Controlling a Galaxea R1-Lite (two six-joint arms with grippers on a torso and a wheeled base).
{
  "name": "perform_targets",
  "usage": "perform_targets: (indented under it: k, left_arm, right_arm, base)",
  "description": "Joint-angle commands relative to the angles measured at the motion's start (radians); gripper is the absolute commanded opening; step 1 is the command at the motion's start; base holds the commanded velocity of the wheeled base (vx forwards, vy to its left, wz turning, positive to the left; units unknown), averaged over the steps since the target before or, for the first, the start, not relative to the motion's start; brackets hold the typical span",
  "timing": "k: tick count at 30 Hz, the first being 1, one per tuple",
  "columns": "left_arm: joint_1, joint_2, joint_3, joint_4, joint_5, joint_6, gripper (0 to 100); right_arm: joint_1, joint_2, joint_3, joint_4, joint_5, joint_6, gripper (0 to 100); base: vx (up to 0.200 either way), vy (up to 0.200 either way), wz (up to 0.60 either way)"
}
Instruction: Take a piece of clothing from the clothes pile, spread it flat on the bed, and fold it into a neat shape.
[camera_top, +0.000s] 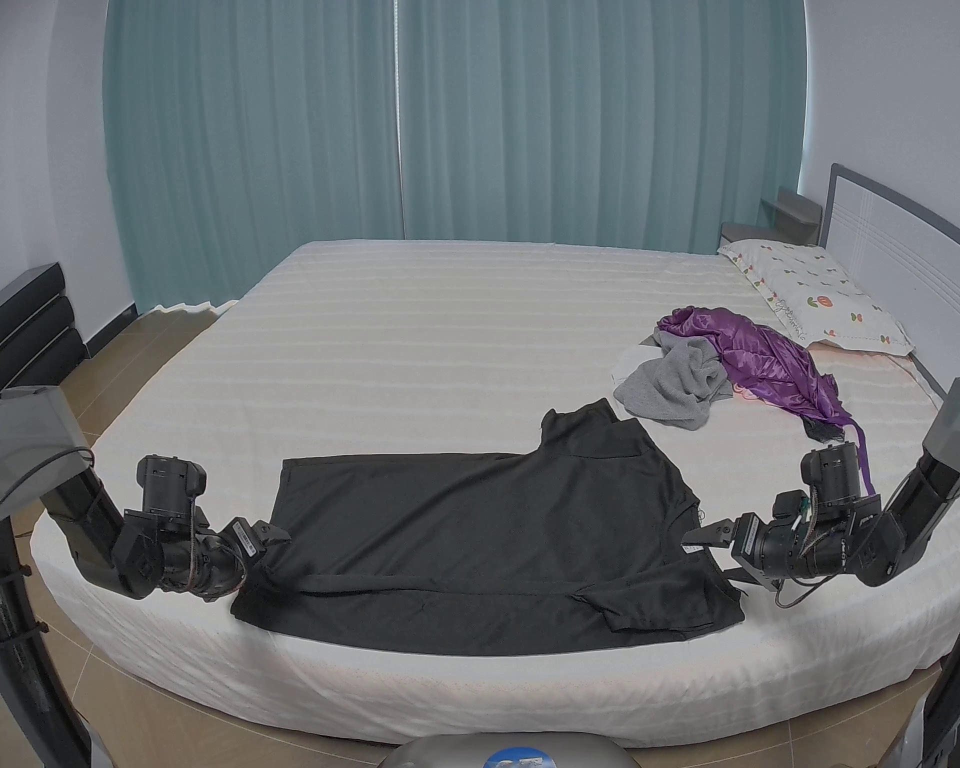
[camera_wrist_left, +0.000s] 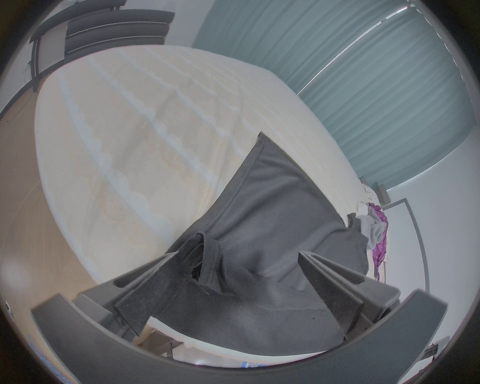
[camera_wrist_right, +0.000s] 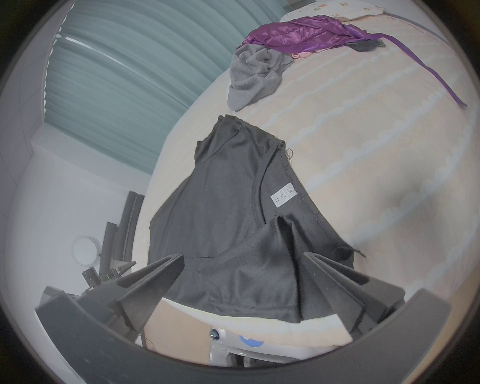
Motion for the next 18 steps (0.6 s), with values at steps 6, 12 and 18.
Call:
perform_targets:
  k: [6, 12, 18]
  left_arm:
    - [0.016, -0.132, 0.052, -0.006, -0.018, -0.119, 100]
    - [0.004, -0.119, 0.061, -0.006, -0.020, -0.120, 100]
    - [-0.044, -0.128, 0.101, 0.003, -0.018, -0.117, 100]
  right_arm:
    - [0.002, -0.072, 0.219, -0.292, 0.009, 0.193, 100]
    - [-0.004, -0.040, 0.275, -0.408, 0.011, 0.233, 100]
    - [-0.004, -0.020, 0.285, -0.413, 0.011, 0.233, 100]
  base:
    - [0.067, 0.000, 0.00]
    - [0.133, 0.000, 0.00]
    - [0.000, 0.000, 0.00]
